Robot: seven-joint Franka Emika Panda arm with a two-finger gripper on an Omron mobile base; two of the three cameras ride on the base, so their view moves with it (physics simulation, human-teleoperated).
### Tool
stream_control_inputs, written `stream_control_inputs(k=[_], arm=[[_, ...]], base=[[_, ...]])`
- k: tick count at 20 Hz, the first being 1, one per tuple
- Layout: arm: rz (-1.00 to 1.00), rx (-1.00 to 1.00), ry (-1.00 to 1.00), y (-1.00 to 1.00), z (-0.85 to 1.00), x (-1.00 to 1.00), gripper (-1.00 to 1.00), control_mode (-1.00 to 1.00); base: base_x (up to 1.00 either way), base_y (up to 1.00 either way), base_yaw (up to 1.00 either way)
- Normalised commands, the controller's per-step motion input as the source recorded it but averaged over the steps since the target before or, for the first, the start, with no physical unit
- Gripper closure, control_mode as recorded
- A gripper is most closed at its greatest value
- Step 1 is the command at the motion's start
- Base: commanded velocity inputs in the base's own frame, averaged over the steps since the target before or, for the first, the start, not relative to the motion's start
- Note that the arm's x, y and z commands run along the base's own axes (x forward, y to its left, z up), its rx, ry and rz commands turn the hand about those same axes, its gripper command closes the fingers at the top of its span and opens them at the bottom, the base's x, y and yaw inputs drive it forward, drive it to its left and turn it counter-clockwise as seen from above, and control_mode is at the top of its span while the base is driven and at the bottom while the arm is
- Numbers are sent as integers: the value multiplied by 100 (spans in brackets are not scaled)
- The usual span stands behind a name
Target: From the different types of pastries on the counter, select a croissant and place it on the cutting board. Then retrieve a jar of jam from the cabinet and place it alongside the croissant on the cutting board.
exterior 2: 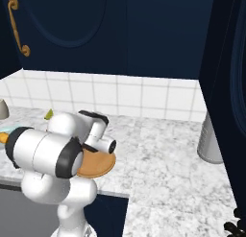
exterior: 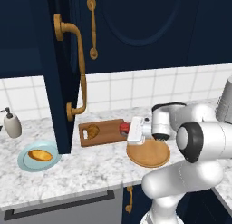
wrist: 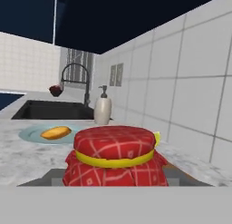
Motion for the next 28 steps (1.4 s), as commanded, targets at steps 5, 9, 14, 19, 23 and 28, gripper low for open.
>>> stream_control_inputs(k=[5,9,14,19,23,28], arm=[[0,5,0,3,0,78,100,-100],[2,5,0,4,0,91,100,-100],[12,0,0,27,-39,52,100,-100],[16,-1,0,18,-47,38,100,-100],[6,0,1,0,-3,33,100,-100],[4,0,-1,2,-35,44,100,-100]], base=[[0,0,0],[0,0,0],[0,0,0],[0,0,0],[0,0,0],[0,0,0]])
